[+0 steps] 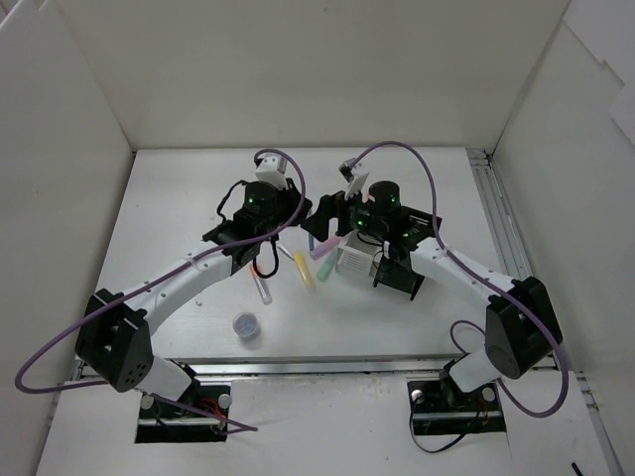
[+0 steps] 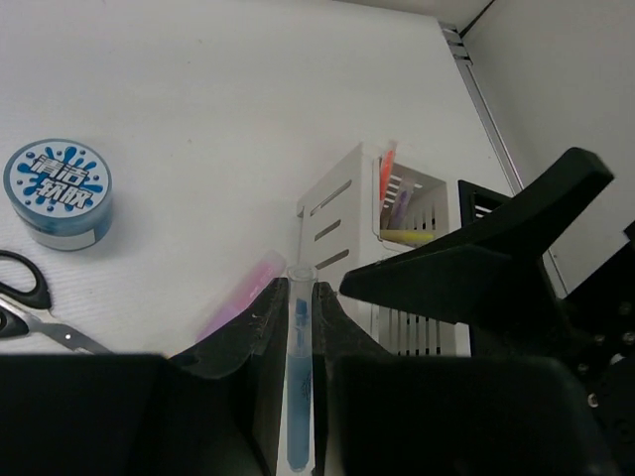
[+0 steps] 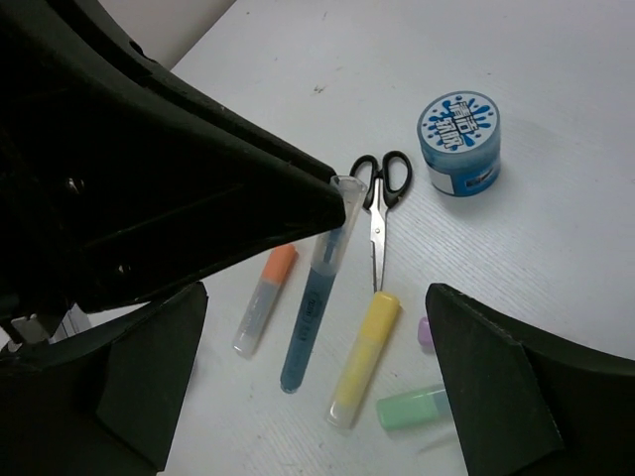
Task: Sort the stationery into containers
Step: Pick up the pen from the center of the board, then place the pen in the storage box.
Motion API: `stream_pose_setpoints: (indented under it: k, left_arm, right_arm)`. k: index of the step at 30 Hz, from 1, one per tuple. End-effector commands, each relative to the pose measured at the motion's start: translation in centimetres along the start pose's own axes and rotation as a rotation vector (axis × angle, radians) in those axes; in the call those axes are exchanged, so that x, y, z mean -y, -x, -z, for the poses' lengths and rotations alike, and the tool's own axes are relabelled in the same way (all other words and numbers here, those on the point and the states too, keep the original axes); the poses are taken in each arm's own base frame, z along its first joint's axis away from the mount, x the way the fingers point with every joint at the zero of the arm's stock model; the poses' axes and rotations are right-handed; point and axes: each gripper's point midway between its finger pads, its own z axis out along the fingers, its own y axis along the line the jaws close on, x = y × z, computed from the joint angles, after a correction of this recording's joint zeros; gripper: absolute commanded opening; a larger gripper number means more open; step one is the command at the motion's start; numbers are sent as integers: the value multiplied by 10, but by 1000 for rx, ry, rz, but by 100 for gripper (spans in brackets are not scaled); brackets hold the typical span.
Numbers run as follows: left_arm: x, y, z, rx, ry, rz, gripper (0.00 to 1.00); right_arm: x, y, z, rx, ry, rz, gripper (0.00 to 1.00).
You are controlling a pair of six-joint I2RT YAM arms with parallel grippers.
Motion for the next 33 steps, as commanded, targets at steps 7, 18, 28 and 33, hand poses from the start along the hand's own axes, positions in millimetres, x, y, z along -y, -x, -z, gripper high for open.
stream_pose_setpoints:
  k: [7, 18, 28, 33]
  left_arm:
    - [49, 45, 23, 155, -167, -31, 0]
    - [61, 46, 39, 124, -233, -120, 60]
    - [43, 55, 69, 112, -189, -127, 99]
    - [-8, 53, 87, 135, -9, -96, 100]
  right_arm:
    - [-26, 47, -22, 106, 99, 32, 52]
    - [-30, 55, -15, 148, 75, 123, 0]
    - [43, 96, 22, 266, -192, 234, 0]
    - [93, 110, 49, 332, -363, 354, 0]
